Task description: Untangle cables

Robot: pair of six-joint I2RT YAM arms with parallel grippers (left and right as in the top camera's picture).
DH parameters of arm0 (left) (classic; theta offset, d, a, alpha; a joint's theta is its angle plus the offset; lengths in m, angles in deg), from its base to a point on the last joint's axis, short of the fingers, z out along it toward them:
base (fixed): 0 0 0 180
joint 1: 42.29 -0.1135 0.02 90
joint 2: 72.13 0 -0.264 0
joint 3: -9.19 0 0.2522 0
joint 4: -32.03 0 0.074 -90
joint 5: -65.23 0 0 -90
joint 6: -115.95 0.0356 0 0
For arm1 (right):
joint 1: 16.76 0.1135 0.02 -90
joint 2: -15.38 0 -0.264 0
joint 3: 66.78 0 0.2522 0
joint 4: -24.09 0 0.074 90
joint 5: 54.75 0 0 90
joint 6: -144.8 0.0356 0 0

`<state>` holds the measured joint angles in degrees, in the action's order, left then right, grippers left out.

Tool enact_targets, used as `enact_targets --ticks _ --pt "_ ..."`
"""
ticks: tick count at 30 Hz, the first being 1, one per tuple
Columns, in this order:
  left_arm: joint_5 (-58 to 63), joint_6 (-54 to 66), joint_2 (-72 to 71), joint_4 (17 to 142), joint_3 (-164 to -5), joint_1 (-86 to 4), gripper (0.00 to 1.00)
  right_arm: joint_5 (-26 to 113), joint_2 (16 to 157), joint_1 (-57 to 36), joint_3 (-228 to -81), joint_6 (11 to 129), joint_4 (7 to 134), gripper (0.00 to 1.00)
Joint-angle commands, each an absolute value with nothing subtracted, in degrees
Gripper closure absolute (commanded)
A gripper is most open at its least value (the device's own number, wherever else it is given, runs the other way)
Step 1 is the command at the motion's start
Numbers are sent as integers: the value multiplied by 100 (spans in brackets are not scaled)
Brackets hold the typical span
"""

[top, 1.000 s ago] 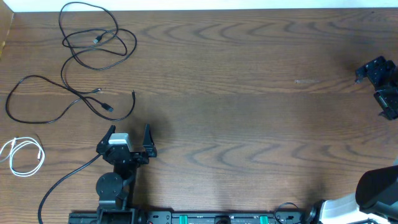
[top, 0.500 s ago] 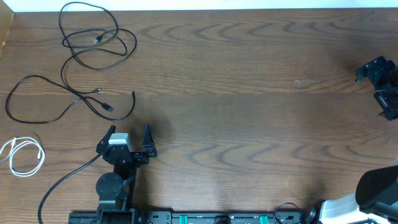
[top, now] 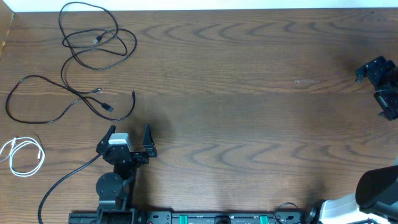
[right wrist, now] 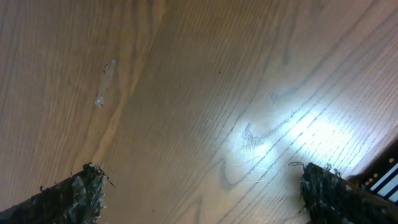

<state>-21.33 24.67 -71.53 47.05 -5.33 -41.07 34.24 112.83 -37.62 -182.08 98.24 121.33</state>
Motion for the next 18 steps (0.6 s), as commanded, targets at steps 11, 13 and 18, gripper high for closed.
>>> enact_targets --ticks 11,13,18 --pt "-2161 2460 -7190 4967 -480 -4136 2 3393 11276 -3754 -18208 9889 12140 1" --pt "-2161 2460 -7190 4967 -480 -4136 2 3393 11265 -3754 -18208 9889 12140 1" --pt "-2161 2460 -7190 4967 -480 -4136 2 3391 11068 -3699 -18208 9889 12138 1"
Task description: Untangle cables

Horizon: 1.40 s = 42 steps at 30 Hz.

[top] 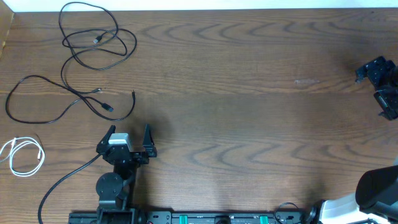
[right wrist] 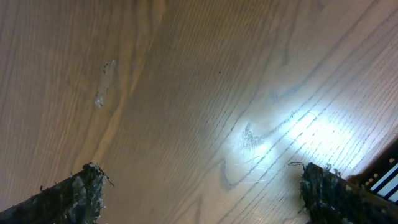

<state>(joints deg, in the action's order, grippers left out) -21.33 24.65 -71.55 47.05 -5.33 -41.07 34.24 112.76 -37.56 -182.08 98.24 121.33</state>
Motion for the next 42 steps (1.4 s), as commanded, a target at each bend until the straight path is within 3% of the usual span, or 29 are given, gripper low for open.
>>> enact_targets --ticks 1,18,24,36,42 --pt "-2161 2460 -7190 4967 -480 -4136 2 3391 10981 -3662 -18208 9889 12138 1" --pt "-2161 2460 -7190 4967 -480 -4136 2 2259 9355 -2503 -18199 9881 12201 1" --pt "-2161 2460 -7190 4967 -480 -4136 2 2189 9145 -2031 -17987 8899 11642 1" --pt "-2161 2460 -7190 4967 -480 -4136 2 2801 7521 -1592 -14973 7356 8794 1" --pt "-2161 2460 -7190 4967 -480 -4136 2 2834 6531 -1596 -13576 7249 7876 1"
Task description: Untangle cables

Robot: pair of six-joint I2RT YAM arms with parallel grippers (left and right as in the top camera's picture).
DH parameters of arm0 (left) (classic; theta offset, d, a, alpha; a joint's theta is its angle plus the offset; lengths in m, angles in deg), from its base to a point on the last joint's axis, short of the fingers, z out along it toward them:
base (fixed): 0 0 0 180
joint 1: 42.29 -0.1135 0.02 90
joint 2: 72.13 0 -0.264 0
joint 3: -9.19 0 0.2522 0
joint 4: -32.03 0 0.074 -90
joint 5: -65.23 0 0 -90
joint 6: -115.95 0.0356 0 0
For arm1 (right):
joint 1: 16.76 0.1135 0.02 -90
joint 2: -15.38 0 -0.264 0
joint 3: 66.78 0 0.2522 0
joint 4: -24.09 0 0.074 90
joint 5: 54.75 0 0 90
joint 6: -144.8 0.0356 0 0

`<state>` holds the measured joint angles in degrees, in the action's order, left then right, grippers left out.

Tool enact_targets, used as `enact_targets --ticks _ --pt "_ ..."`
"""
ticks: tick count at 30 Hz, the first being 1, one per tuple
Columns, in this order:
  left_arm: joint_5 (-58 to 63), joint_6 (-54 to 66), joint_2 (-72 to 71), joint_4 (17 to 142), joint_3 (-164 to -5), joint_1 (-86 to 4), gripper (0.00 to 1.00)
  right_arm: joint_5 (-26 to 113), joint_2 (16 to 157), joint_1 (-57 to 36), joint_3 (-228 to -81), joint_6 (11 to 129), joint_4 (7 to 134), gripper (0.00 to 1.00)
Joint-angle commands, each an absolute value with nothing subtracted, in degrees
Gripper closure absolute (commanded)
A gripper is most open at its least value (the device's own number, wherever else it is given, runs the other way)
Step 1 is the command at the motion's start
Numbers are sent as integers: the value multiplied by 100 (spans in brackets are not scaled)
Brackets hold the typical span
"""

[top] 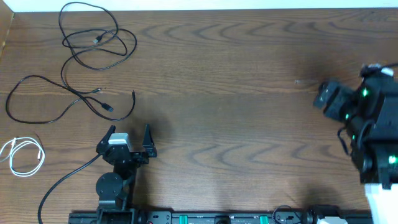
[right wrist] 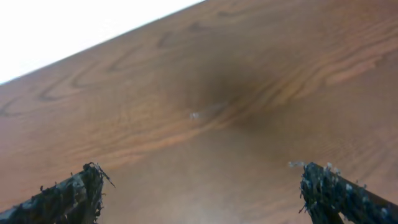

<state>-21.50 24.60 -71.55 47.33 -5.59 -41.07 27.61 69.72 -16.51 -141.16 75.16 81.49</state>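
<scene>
Tangled black cables (top: 93, 50) lie in loops at the far left of the wooden table (top: 236, 124); a lower black loop (top: 37, 99) trails from them. A small white cable coil (top: 22, 155) lies at the left edge. My left gripper (top: 129, 134) sits open near the front left, just below the black cables, holding nothing. My right gripper (top: 323, 93) hangs over the right side, far from the cables. In the right wrist view my right gripper (right wrist: 202, 186) is open, fingertips (right wrist: 84, 186) wide apart over bare wood.
A small pale smudge (top: 305, 81) marks the wood near the right arm, seen too in the wrist view as a smudge (right wrist: 194, 115). The table's far edge (right wrist: 93, 43) meets a white background. The left arm's own cable (top: 68, 177) runs to the front edge.
My right arm has swung in from the far right edge toward the table's middle-right, and its camera now looks across the wood to the far edge. Left arm and cables are unchanged.
At both earlier moments my right gripper stood open at the far right edge, looking down at bare wood, and my left gripper rested open near the front left. Now the right arm has come inward; the cables lie as they did.
</scene>
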Motion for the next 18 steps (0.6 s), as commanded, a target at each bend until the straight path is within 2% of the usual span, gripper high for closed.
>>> enact_targets --ticks 1,10,18 --pt "-2161 2460 -7190 4967 -480 -4136 2 2836 6380 -1596 -13364 7249 7714 1" --pt "-2161 2460 -7190 4967 -480 -4136 2 3113 5204 -1596 -11625 7216 6337 1" --pt "-2161 2460 -7190 4967 -480 -4136 2 3813 4507 -1583 -10208 6604 4999 1"
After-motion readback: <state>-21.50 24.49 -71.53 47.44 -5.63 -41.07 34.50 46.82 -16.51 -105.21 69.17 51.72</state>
